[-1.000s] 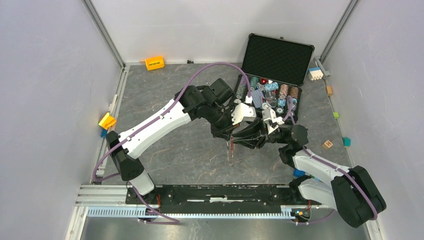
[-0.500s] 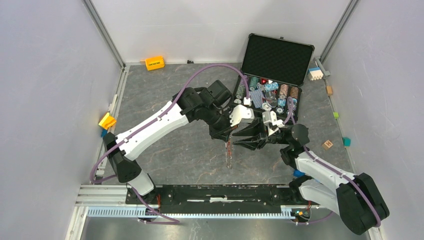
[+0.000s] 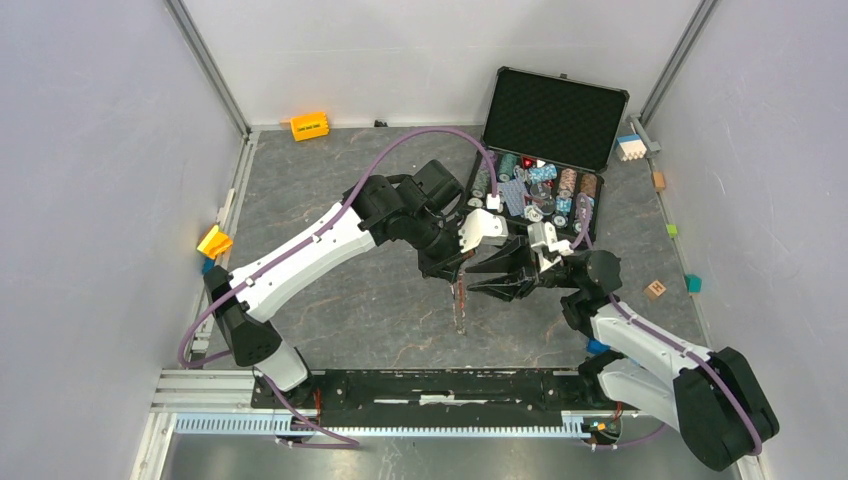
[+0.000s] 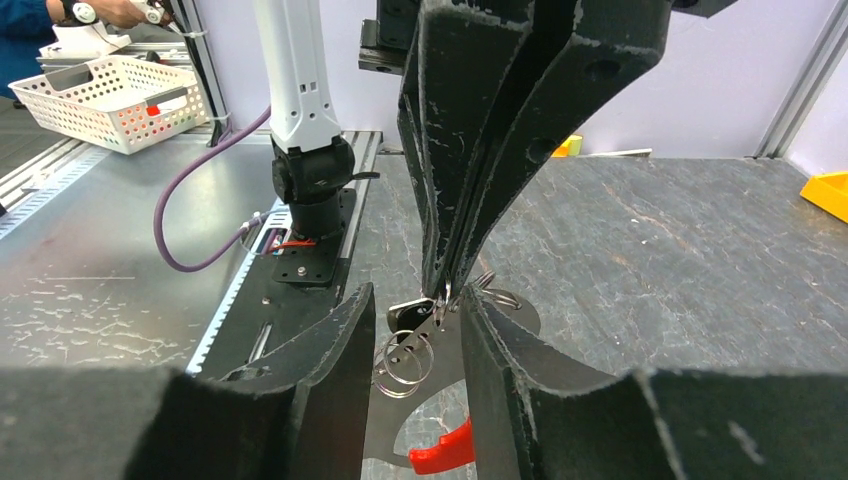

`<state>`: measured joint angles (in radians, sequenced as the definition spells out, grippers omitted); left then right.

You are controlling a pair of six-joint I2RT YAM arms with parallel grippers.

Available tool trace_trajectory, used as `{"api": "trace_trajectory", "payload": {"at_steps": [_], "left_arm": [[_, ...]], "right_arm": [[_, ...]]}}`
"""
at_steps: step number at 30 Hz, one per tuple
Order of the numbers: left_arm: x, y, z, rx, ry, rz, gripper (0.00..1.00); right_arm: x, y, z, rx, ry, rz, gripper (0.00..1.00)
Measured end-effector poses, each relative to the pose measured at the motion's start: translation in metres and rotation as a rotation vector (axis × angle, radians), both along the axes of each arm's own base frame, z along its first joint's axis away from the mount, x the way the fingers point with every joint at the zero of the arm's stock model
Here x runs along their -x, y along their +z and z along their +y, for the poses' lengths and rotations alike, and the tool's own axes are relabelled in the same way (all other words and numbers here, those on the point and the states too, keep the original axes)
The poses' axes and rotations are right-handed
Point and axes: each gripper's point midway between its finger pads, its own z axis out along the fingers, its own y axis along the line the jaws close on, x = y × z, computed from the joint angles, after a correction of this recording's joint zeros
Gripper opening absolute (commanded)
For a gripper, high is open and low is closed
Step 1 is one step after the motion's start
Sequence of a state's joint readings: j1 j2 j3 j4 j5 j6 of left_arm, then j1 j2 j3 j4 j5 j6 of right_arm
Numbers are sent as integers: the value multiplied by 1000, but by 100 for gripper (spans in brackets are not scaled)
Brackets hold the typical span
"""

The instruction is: Put the keys on the keyring

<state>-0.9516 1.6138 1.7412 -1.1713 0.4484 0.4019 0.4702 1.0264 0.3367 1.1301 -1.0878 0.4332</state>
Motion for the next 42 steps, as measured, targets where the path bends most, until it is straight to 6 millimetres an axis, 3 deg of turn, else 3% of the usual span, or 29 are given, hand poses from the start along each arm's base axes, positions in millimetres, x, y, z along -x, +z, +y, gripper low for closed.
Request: {"api": "trace_trajectory", "payload": {"at_steps": [18,42], "left_arm": [[0,0,0,1,-1,1,2],[3,-1,0,-6,-6,5,2]], "right_arm": [[2,-6,4,13,25,21,43],[6,-11,9,27,51,20,32]]}}
